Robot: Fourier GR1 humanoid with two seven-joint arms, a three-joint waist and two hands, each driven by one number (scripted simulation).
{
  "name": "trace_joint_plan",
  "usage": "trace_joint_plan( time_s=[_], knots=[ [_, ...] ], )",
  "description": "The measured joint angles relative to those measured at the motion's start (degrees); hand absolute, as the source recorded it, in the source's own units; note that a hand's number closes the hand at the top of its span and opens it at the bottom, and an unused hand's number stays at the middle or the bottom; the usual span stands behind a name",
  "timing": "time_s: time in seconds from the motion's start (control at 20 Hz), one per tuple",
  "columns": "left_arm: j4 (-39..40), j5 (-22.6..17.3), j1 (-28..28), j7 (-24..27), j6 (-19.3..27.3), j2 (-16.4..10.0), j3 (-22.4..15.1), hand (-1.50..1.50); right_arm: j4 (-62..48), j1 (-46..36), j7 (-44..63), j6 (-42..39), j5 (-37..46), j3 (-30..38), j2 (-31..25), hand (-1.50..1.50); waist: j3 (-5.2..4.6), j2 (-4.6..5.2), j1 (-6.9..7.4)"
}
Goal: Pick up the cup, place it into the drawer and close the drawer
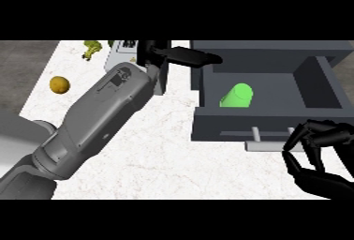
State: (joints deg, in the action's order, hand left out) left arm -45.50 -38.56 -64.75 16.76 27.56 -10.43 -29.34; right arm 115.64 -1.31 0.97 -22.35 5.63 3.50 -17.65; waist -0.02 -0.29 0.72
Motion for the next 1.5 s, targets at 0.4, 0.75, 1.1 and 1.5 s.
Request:
trace_joint_plan(
  time_s=[0.4, 0.75, 1.1, 1.5],
  knots=[
    [-14.81, -0.36, 11.52, -3.96, -1.53, -8.5, 2.36, -1.5, -8.16, -3.34, -4.01, 6.21, 15.1, -5.64, 1.9, 1.5, 0.02, 0.0, 1.07],
    [-22.26, -1.3, 19.1, -4.76, -4.21, -13.77, 5.03, -1.5, -19.93, -8.03, -7.51, 10.93, 31.21, -13.0, 0.06, 1.5, 0.02, 0.21, 1.56],
    [-29.11, -1.81, 28.1, -3.97, -7.4, -18.45, 8.03, -1.5, -39.17, -16.86, -11.78, 19.22, 43.1, -16.69, 2.05, 1.5, 0.05, 0.43, 1.75],
    [-31.9, -1.66, 35.5, -2.38, -12.4, -21.16, 12.15, -1.5, -66.56, -31.87, -19.93, 28.01, 45.78, -11.93, 5.61, 1.5, -0.12, 0.46, 1.59]
  ],
)
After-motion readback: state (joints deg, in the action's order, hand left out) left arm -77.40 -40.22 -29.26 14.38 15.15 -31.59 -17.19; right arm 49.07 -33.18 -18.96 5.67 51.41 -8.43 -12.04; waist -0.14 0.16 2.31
